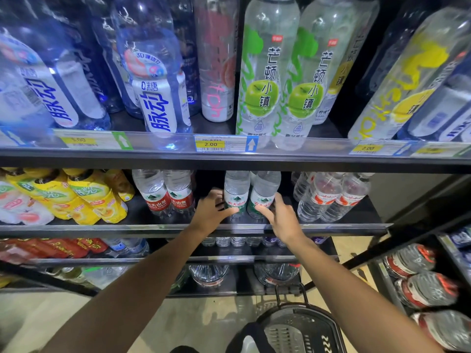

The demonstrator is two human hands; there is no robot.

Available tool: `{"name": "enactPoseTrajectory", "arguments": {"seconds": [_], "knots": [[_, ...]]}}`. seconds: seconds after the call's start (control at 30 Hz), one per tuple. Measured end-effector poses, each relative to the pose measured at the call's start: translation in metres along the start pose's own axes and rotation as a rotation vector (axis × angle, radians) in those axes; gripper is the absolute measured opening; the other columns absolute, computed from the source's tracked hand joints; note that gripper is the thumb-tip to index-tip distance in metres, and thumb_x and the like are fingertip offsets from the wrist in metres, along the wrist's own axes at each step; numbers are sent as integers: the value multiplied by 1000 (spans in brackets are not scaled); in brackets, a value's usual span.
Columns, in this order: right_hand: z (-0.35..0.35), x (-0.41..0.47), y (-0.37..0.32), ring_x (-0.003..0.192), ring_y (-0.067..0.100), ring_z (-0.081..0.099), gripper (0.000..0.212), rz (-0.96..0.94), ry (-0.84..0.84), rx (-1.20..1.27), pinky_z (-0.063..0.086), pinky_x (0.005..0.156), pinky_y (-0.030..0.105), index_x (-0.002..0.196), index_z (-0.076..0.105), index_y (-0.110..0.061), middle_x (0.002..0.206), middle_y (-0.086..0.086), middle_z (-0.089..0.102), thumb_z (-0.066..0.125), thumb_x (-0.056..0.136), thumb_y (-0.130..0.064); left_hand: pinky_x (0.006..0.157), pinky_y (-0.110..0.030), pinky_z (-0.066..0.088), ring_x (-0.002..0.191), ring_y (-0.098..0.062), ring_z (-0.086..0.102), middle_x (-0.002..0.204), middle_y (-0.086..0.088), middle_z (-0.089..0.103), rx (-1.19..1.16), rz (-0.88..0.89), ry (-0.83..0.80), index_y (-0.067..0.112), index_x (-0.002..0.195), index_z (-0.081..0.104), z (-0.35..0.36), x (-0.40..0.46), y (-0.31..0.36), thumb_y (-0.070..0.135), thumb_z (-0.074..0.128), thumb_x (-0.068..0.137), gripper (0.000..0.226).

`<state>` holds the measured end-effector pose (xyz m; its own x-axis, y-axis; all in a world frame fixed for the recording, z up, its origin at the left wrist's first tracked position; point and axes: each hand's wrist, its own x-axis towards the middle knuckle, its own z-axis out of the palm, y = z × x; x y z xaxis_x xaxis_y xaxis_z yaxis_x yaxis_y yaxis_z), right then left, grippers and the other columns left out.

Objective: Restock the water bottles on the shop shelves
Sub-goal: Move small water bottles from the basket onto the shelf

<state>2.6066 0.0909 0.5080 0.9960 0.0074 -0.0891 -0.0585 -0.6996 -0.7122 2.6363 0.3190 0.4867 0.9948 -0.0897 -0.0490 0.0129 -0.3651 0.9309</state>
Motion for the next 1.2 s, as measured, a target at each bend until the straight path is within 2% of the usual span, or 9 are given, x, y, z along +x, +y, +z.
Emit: {"name": "enactPoseTrajectory", "arguments": {"seconds": [0.3, 0.47, 0.53, 0.6, 0.7, 0.77, 0.9, 1.07, 1.2], "knots": [[0, 2, 1, 123, 30, 57, 62, 25, -35, -5, 48, 102, 47, 151, 33, -22, 136, 11, 62, 57, 100, -49, 104, -27, 53, 116, -8, 67, 123, -2, 71, 51, 25, -40, 14, 119, 54, -4, 0, -2, 17, 87, 79, 52], [-1, 2, -4, 106, 22, 58, 61, 46, -68, -14, 47, 89, 38, 150, 32, -21, 135, 10, 62, 56, 101, -49, 101, -28, 52, 115, -10, 63, 130, -4, 68, 225, 11, -82, 13, 122, 51, -6, -4, 13, 28, 82, 85, 50], [-5, 3, -6, 113, 27, 58, 64, 56, -109, -34, 42, 87, 37, 152, 31, -20, 137, 11, 61, 55, 101, -51, 95, -27, 48, 114, -11, 61, 130, -2, 68, 337, -1, -115, 17, 123, 52, -10, -7, 19, 37, 78, 87, 49], [-9, 0, -8, 125, 34, 57, 74, 79, -153, -47, 45, 92, 40, 156, 27, -18, 144, 13, 58, 57, 99, -53, 99, -33, 49, 121, -19, 61, 134, -2, 64, 389, -20, -165, 18, 132, 50, -15, -11, 25, 45, 77, 86, 59], [-16, -17, -10, 144, 32, 42, 95, 102, -149, -85, 38, 115, 43, 162, 14, -14, 161, 12, 40, 63, 93, -59, 113, -41, 41, 137, -26, 47, 152, -5, 47, 529, -1, -201, 19, 152, 33, -28, -20, 30, 54, 76, 83, 88], [-22, -34, -10, 152, 27, 31, 99, 79, -115, -138, 29, 123, 42, 163, 13, -16, 166, 9, 29, 61, 91, -64, 120, -40, 30, 147, -25, 35, 162, -5, 33, 649, 71, -230, 18, 159, 22, -41, -25, 30, 56, 73, 84, 98], [-32, -80, -12, 152, 23, 28, 89, 62, -14, -174, 25, 124, 37, 162, 24, -20, 165, 6, 32, 60, 92, -62, 125, -34, 15, 153, -22, 23, 167, -5, 24, 844, 312, -334, 17, 161, 18, -69, -39, 29, 62, 62, 90, 95], [-37, -149, -12, 149, 20, 33, 79, 107, 85, -257, 26, 120, 32, 159, 32, -22, 162, 4, 37, 62, 94, -58, 127, -38, 14, 155, -23, 18, 168, -1, 20, 1051, 580, -406, 21, 162, 18, -81, -55, 33, 70, 47, 93, 89], [-41, -211, -11, 146, 20, 38, 78, 180, 107, -345, 23, 120, 25, 158, 33, -23, 163, 4, 35, 58, 95, -61, 126, -39, 14, 154, -23, 23, 165, -1, 29, 1092, 768, -508, 21, 158, 32, -64, -77, 46, 68, 50, 92, 83]]}}
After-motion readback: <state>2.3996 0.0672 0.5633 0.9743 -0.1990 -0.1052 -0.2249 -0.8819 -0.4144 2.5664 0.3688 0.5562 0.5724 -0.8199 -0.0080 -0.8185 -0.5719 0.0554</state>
